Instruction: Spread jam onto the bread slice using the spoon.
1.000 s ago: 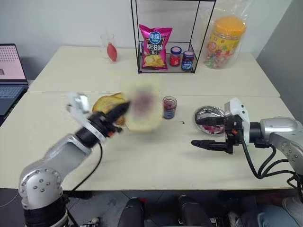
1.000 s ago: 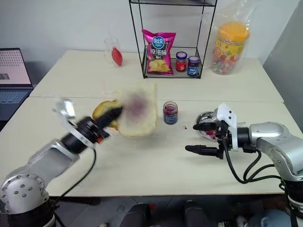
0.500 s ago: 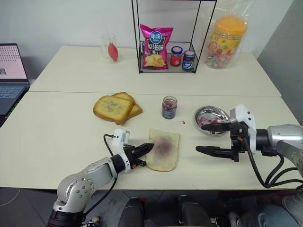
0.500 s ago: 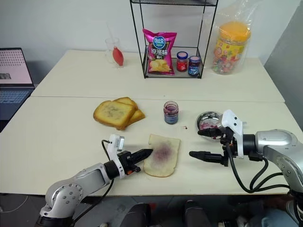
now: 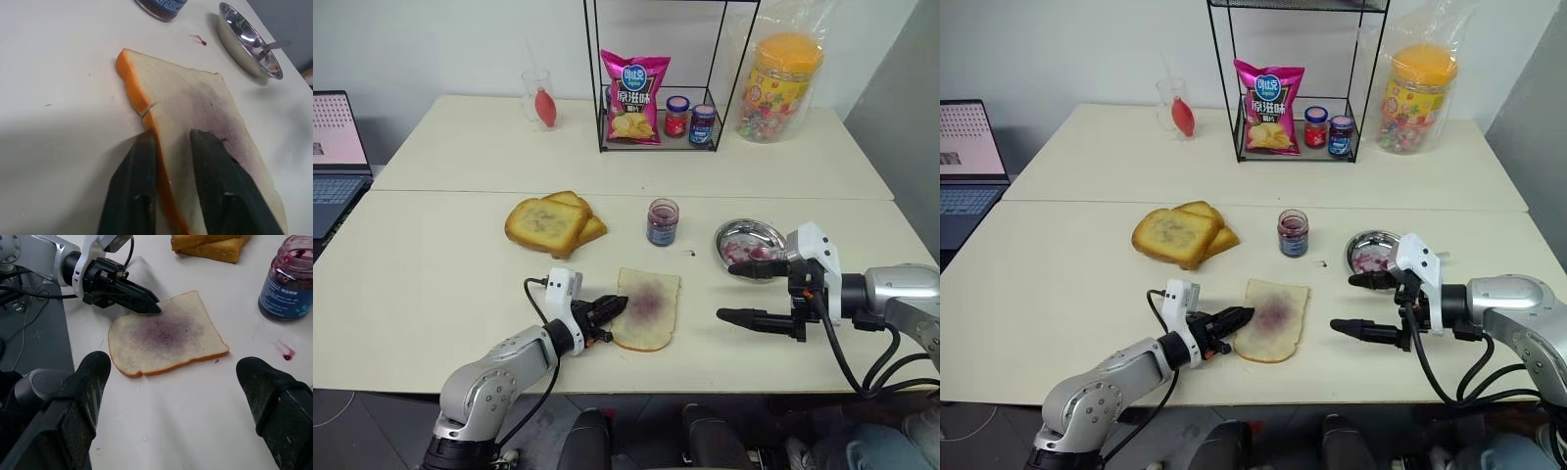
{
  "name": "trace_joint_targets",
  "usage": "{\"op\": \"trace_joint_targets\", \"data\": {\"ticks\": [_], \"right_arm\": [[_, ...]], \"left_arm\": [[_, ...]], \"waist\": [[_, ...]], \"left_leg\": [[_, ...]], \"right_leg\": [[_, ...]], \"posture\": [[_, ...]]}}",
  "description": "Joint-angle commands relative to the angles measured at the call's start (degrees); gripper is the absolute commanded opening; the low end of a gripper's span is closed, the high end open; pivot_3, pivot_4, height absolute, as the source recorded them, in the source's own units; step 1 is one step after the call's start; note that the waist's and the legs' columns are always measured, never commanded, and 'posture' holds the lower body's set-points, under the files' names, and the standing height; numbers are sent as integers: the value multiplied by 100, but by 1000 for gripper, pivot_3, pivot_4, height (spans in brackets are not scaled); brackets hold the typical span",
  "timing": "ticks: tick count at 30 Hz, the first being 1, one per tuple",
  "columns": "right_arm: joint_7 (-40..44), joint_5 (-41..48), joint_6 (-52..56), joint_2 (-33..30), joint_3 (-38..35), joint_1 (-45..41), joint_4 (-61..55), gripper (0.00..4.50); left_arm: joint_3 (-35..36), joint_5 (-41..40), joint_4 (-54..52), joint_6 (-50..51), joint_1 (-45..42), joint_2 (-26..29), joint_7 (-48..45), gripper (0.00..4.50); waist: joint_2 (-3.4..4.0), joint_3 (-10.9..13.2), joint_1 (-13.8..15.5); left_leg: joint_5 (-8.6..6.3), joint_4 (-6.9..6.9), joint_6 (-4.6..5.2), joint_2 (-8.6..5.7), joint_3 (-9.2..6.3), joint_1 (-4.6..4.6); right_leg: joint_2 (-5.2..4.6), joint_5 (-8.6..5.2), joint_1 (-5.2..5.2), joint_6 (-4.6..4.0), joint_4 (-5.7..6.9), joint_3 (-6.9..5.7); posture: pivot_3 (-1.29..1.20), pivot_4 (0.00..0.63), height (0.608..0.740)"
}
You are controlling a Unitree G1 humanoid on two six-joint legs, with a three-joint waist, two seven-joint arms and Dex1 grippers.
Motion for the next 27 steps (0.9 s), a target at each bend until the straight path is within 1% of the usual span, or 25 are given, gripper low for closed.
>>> {"op": "trace_joint_targets", "data": {"ticks": [1,5,9,11,14,16,18,19,20,21,22,23,25,27], "right_arm": [[-6,60,-155,-56,-192,75,-214,4500],[-64,-55,-446,17,-324,248,-272,4500],[-67,-518,-1043,-22,-346,543,-303,4500],[-255,-668,-1289,139,-435,579,-235,4500],[-633,-922,-1800,522,-661,618,-120,4500],[-830,-968,-1923,710,-845,731,-134,4500],[-1172,-809,-1859,993,-1148,849,-173,4500],[-1381,-823,-1888,1140,-1283,912,-170,4500],[-1534,-840,-1916,1259,-1409,988,-156,4500],[-1608,-860,-1947,1329,-1500,1043,-139,4500],[-1806,-834,-1916,1479,-1647,1094,-119,4500],[-2135,-799,-1863,1726,-1831,1152,-61,4500],[-2855,-770,-1868,2295,-2076,1178,76,4500],[-3578,-957,-1988,2865,-2203,994,332,4500]], "left_arm": [[59,117,-252,-37,35,75,-155,2043],[385,362,-484,-227,335,346,-189,2939],[557,1150,-769,-884,662,944,-471,3721],[686,1508,-879,-1401,742,1193,-712,3721],[790,1767,-1013,-2056,494,1423,-1146,3721],[577,1887,-1027,-2326,151,1611,-1615,3721],[196,2016,-1026,-2600,-259,1862,-2299,3721],[52,1994,-1025,-2618,-483,1947,-2581,4061],[-68,1931,-1021,-2602,-710,1992,-2811,4154],[-145,1880,-1015,-2570,-865,2001,-2935,4382],[-267,1862,-1005,-2510,-1077,2026,-3089,4455],[-436,1843,-964,-2403,-1404,2039,-3281,4455],[-632,1628,-873,-2109,-1949,1935,-3527,4455],[-737,1354,-805,-1815,-2304,1772,-3657,4455]], "waist": [[0,0,0],[0,0,-13],[-1,1,-12],[4,5,-9],[2,6,-4],[3,6,16],[2,5,44],[2,5,61],[1,5,63],[3,4,62],[3,4,59],[4,5,50],[0,4,24],[3,2,6]], "left_leg": [[0,0,0,0,0,0],[0,-1,0,1,1,0],[0,-6,0,4,-2,2],[-1,-8,-1,3,3,4],[-1,-6,-2,2,8,1],[-2,-3,-3,2,12,-5],[-1,-3,-3,-5,10,-13],[-1,-3,-2,-5,14,-23],[-1,-3,-2,-7,9,-31],[-1,-3,-2,-5,11,-40],[-1,-2,-2,-6,10,-61],[-1,0,-2,-5,11,-78],[-1,0,-2,-1,10,-82],[0,6,-2,10,-15,-89]], "right_leg": [[0,0,0,0,0,0],[0,-1,0,0,0,0],[2,-2,-3,-3,1,-3],[-2,-4,-4,-7,1,1],[-9,-4,-9,-7,-1,1],[-12,-4,-14,-7,-2,1],[-18,-4,-18,-6,-4,-4],[-18,-2,-25,-3,-6,-2],[-17,-1,-28,-1,-6,-5],[-13,0,-39,1,-7,-3],[-12,4,-58,8,-3,-3],[-10,24,-79,40,3,-2],[-6,25,-85,42,8,-2],[17,25,-85,41,13,-14]], "posture": [[0,150,740],[0,150,740],[0,150,740],[0,150,740],[0,150,740],[0,150,740],[0,150,740],[0,150,740],[0,150,740],[0,150,740],[0,150,740],[0,150,740],[0,150,740],[0,150,740]]}}
